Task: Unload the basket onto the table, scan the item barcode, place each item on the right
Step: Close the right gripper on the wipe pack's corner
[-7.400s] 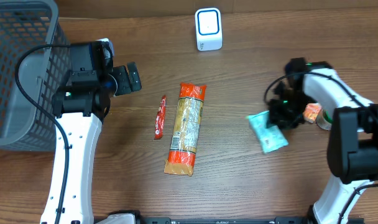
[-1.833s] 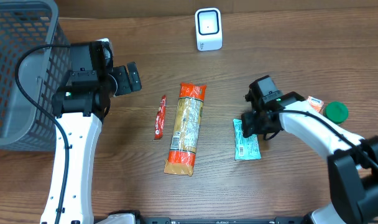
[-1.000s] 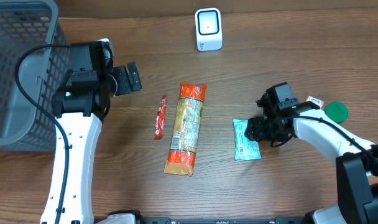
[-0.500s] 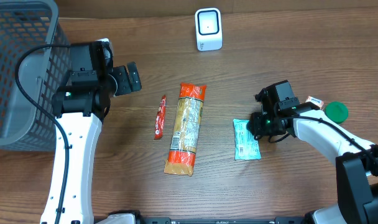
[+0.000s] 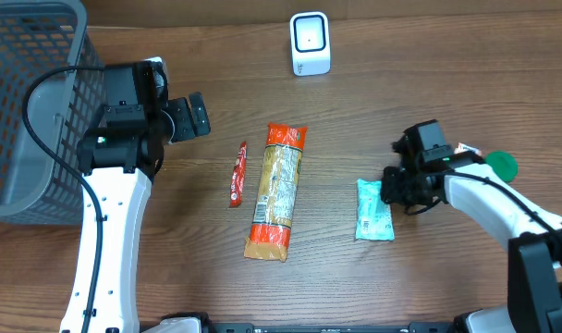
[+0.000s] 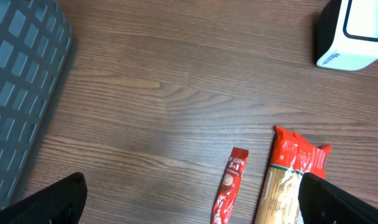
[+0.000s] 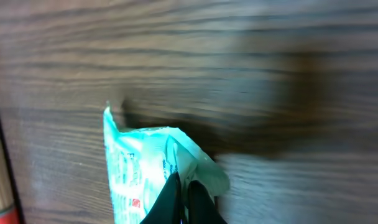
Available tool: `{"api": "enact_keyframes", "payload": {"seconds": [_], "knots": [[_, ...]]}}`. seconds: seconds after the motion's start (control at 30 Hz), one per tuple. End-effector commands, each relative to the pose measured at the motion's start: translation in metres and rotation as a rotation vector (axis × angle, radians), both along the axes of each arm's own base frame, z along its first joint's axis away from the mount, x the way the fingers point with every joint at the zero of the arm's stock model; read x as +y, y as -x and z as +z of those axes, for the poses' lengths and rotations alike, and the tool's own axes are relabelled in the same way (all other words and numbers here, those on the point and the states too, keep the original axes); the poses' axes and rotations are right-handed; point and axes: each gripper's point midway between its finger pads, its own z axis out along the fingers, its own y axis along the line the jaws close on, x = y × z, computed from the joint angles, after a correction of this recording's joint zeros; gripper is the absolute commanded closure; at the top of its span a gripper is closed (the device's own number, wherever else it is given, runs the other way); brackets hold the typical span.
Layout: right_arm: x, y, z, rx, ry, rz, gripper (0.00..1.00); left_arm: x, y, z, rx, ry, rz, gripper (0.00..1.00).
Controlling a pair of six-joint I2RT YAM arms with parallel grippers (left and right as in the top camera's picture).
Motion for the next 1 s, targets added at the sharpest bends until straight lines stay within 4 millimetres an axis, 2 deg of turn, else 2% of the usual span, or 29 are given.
{"api": "enact_keyframes", "payload": {"seconds": [0.0, 0.1, 0.2, 0.27, 0.3, 0.33, 0.6, 0.67, 0.7, 0.73, 0.77, 0.83, 0.87, 0.9, 0.97], "knots": [[-0.009, -0.002, 0.012, -0.004, -0.004, -0.115, 0.96, 0.002, -0.001, 0.000, 0.000, -0.018, -0.002, 0.00], [-0.009, -0.001, 0.014, -0.001, -0.008, -0.120, 0.92, 0.002, -0.001, 0.000, 0.000, -0.018, -0.002, 0.00], [-0.010, -0.003, 0.018, -0.013, -0.011, -0.123, 0.78, 0.002, -0.001, 0.000, 0.000, -0.018, -0.002, 0.00], [-0.010, -0.005, 0.021, -0.018, -0.012, -0.127, 0.67, 0.002, -0.001, 0.000, 0.000, -0.018, -0.002, 0.00], [-0.011, -0.006, 0.023, -0.018, -0.013, -0.130, 0.58, 0.002, -0.001, 0.000, 0.000, -0.018, -0.002, 0.00], [-0.013, -0.007, 0.026, -0.016, -0.010, -0.131, 0.55, 0.002, -0.001, 0.000, 0.000, -0.018, -0.002, 0.00], [-0.013, -0.019, 0.053, -0.039, -0.007, -0.100, 0.53, 0.002, -0.001, 0.000, 0.000, -0.018, -0.002, 0.00], [-0.013, -0.019, 0.053, -0.040, -0.007, -0.100, 0.15, 0.002, -0.001, 0.000, 0.000, -0.018, -0.002, 0.00], [-0.014, -0.019, 0.052, -0.040, -0.001, -0.101, 0.07, 0.002, -0.001, 0.000, 0.000, -0.018, -0.002, 0.00], [-0.015, -0.019, 0.052, -0.039, 0.006, -0.102, 0.08, 0.002, -0.001, 0.000, 0.000, -0.018, -0.002, 0.00], [-0.016, -0.019, 0.052, -0.040, 0.010, -0.097, 0.15, 0.002, -0.001, 0.000, 0.000, -0.018, -0.002, 0.00], [-0.016, -0.018, 0.051, -0.043, 0.015, -0.079, 0.42, 0.002, -0.001, 0.000, 0.000, -0.018, -0.002, 0.00], [-0.016, -0.017, 0.050, -0.041, 0.015, -0.079, 0.51, 0.002, -0.001, 0.000, 0.000, -0.018, -0.002, 0.00], [-0.016, -0.016, 0.048, -0.038, 0.015, -0.079, 0.57, 0.002, -0.001, 0.000, 0.000, -0.018, -0.002, 0.00], [-0.016, -0.014, 0.044, -0.038, 0.015, -0.076, 0.57, 0.002, -0.001, 0.000, 0.000, -0.018, -0.002, 0.00]]}}
